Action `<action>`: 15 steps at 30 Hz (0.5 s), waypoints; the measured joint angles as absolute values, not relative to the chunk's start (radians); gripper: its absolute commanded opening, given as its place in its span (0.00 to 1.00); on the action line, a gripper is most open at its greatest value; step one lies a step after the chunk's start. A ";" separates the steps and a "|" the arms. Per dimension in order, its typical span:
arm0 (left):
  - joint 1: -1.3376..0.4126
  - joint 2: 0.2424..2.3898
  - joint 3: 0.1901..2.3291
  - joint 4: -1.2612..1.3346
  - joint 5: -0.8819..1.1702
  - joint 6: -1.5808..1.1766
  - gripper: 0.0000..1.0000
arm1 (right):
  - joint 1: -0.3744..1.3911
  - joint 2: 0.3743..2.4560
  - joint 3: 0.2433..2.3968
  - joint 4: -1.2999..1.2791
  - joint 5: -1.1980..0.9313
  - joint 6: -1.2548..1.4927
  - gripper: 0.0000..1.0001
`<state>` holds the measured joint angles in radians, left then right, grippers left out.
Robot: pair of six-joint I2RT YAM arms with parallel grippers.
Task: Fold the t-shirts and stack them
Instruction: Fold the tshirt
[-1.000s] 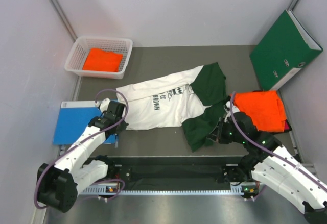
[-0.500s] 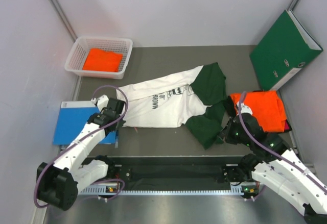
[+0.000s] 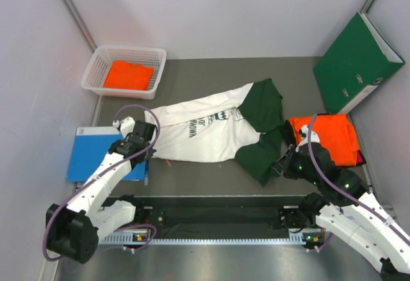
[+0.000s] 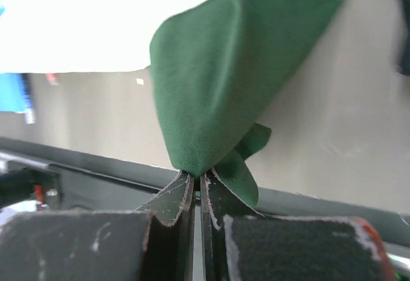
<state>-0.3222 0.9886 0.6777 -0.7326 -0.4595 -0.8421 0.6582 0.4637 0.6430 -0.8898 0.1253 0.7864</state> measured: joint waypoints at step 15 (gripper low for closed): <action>-0.320 1.190 0.899 -0.692 -0.461 -0.750 0.00 | 0.658 0.637 0.785 -0.640 0.116 0.653 0.00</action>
